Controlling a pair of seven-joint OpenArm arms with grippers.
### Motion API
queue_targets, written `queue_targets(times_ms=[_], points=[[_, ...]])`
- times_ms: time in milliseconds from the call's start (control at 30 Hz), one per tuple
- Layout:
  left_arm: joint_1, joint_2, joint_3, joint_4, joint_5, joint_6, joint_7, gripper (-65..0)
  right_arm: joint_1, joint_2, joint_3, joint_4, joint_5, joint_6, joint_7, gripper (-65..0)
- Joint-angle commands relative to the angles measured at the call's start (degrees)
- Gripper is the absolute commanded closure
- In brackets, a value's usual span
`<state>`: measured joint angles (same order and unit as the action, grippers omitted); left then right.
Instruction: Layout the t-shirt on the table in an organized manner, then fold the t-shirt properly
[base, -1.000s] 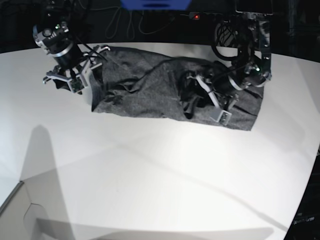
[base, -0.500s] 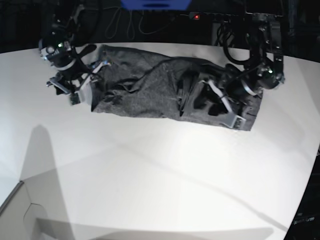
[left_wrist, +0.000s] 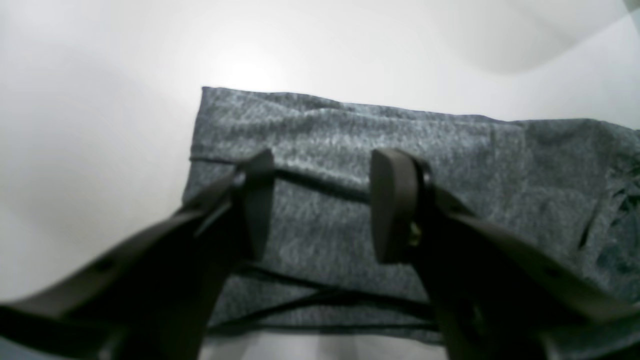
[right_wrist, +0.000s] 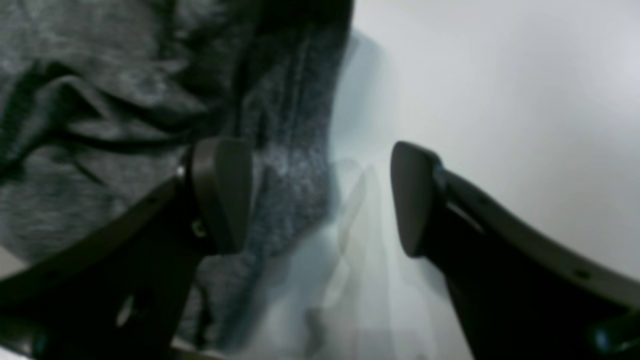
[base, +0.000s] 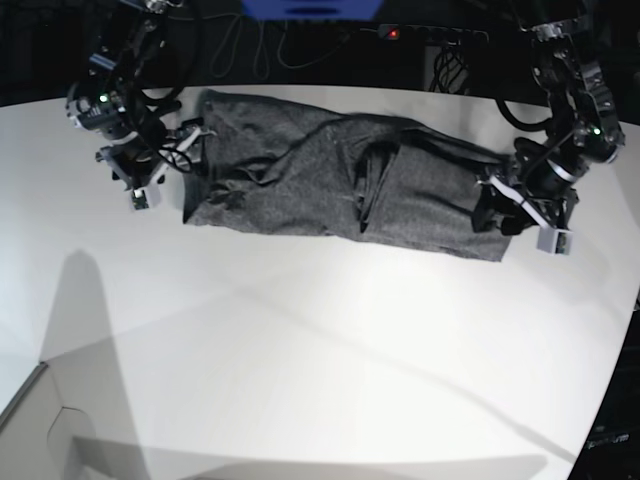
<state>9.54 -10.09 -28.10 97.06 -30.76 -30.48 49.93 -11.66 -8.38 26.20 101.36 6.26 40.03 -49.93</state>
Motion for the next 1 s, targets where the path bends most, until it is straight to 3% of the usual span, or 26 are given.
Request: queue_targets(times_ms=[0, 233, 733, 967], points=[[-0.53, -0.42, -0.34, 0.83, -0.93, -0.42, -1.18, -29.9, 0.36, 0.25, -0.13, 0.84, 1.96, -0.03, 0.31, -44.4], [-0.35, -0.51, -0.61, -1.01, -0.93, -0.42, -1.18, -29.9, 0.54, 1.57, -0.39, 0.05, 9.87, -0.03, -3.47, -44.4], [0.44, -1.21, -2.36, -2.42, -1.02, -0.42, -1.18, -29.9, 1.42, 1.66, 4.88, -3.47, 10.57, -0.03, -4.18, -44.3], [0.61, -1.21, -2.72, -2.68, -1.10, -0.42, -1.27, -29.9, 1.77, 0.60, 4.71, -6.11, 16.73, -0.03, -7.34, -44.3]])
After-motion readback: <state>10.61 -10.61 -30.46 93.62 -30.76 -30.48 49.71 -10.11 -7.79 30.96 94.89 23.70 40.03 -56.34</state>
